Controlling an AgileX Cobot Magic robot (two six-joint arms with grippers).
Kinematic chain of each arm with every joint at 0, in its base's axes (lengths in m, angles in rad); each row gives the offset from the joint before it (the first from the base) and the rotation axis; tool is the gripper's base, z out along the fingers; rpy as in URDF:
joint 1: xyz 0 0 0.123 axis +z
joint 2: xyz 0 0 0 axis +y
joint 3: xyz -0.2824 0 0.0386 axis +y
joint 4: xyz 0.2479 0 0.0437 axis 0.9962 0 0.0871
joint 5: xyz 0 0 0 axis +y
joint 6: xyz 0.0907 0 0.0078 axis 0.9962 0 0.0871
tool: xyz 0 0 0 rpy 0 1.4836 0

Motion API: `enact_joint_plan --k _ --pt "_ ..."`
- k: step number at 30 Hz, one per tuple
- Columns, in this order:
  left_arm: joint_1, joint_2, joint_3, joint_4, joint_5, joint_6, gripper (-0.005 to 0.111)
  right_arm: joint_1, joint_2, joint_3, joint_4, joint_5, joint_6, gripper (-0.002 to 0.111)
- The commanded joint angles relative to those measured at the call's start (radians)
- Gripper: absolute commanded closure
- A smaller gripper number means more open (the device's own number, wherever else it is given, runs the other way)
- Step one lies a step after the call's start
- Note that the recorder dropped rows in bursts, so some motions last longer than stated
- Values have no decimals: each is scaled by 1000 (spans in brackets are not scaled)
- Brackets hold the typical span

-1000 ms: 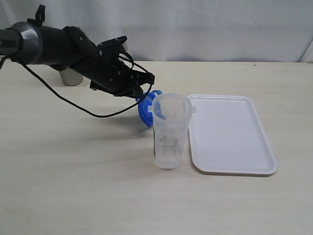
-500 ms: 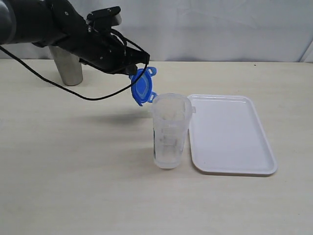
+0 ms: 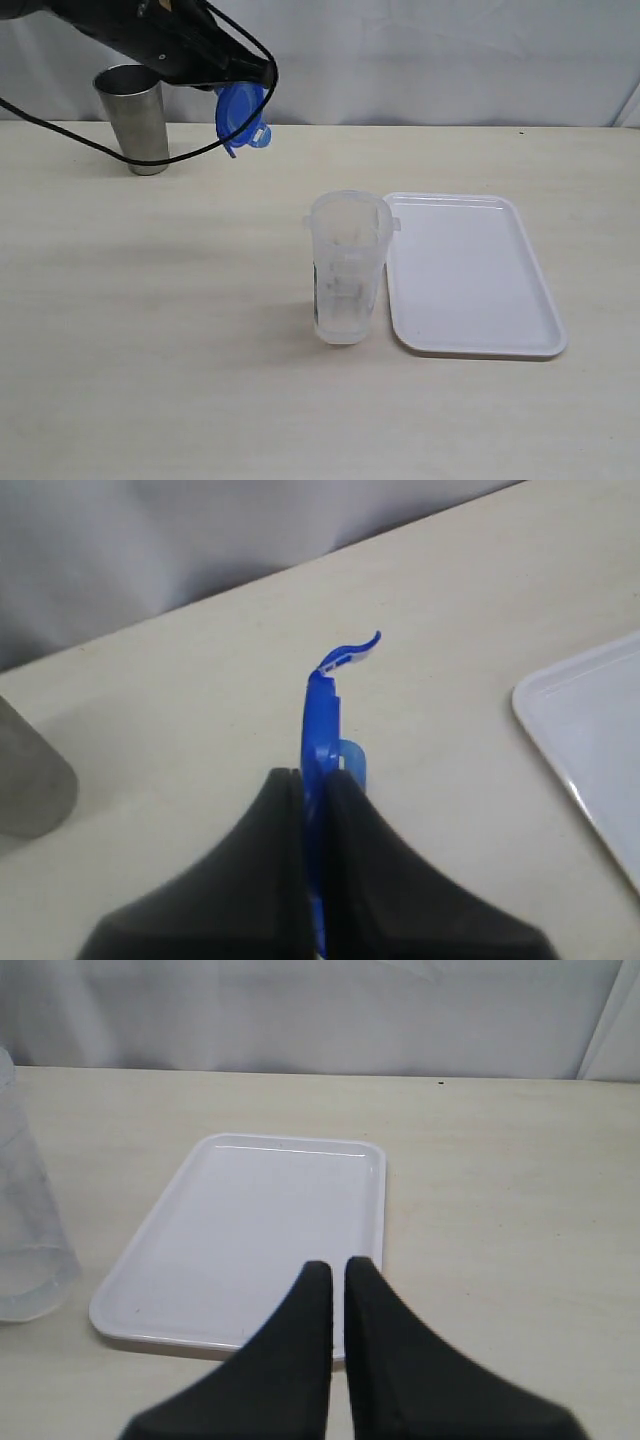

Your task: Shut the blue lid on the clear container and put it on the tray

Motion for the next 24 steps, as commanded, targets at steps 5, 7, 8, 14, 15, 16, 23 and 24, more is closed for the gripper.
enact_joint_plan --k 5,7,8,14,15,16,23,24 --pt "-151 -69 0 530 94 -292 107 -5 -5 3 0 -3 1 104" --pt "-190 -71 0 609 121 -311 107 -5 -5 3 0 -3 1 104" --pt "-210 -71 0 646 135 -323 107 -5 -5 3 0 -3 1 104" --pt "-344 -71 0 815 147 -349 107 -5 -5 3 0 -3 1 104" --pt "-354 -71 0 830 153 -346 107 -5 -5 3 0 -3 1 104" --pt "-382 -71 0 876 171 -346 107 -5 -5 3 0 -3 1 104" --pt "-465 -71 67 1055 156 -346 107 -5 -5 3 0 -3 1 104" --pt "-465 -71 86 1075 151 -349 107 -5 -5 3 0 -3 1 104"
